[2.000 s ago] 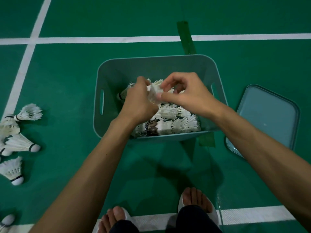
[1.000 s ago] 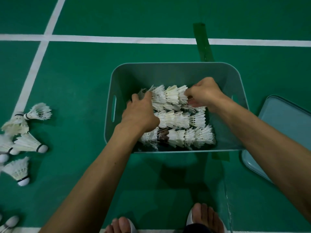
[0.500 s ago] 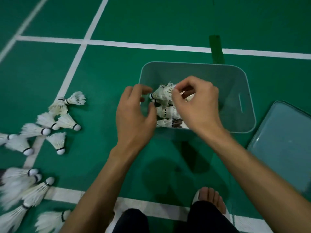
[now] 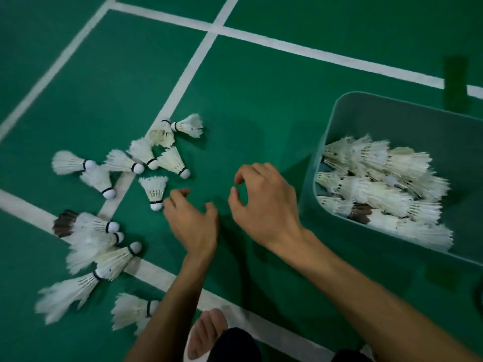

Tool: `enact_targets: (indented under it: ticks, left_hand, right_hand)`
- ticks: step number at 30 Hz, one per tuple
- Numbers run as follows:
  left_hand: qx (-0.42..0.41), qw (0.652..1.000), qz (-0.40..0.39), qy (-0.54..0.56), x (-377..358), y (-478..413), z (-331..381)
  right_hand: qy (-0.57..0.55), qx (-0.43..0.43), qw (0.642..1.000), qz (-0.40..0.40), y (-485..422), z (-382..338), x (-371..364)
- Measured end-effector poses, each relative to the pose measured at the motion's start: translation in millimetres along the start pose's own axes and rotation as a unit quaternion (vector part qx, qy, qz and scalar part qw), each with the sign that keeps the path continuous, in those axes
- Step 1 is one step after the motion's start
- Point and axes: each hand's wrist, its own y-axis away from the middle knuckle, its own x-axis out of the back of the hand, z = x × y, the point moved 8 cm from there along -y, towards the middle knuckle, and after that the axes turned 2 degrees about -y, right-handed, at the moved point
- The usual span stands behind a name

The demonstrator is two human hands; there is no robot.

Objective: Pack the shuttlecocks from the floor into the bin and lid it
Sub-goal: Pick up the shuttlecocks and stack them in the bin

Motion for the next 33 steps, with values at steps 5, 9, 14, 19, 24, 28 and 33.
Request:
enact_targets:
  ticks: [5,9,14,19,24,28,33]
  left_hand:
    - [0.032,0.989,0.077,-0.126,38,-43,-28]
    - [0.041,0.985,-0.020,-0.166,25,-94,-54]
    - [0.038,0.991,-0.069,-0.113,7,-119,-58]
    - [0.076,0.997,0.006,-0.019,33,-128,-49]
    - [-0.045,0.997,-0.004,-0.064,36,-176,4]
    - [-0.049,0.986,-0.060,-0.145,8,-213,33]
    - [0.007,0.982,-0.113,-0.149,-30,-207,20]
  right_hand:
    - [0.053,-0.057,0.982,-0.172,-39,-4,-94]
    - [0.065,0.046,0.973,-0.215,-87,-47,-156]
    - [0.069,0.122,0.963,-0.229,-109,-71,-198]
    - [0.051,0.010,0.997,-0.048,-114,-31,-161]
    - [0.010,-0.108,0.994,-0.020,-111,-1,-138]
    - [0.013,-0.131,0.991,-0.003,-100,4,-122]
    - [0.076,-0.099,0.992,0.011,-101,-2,-101]
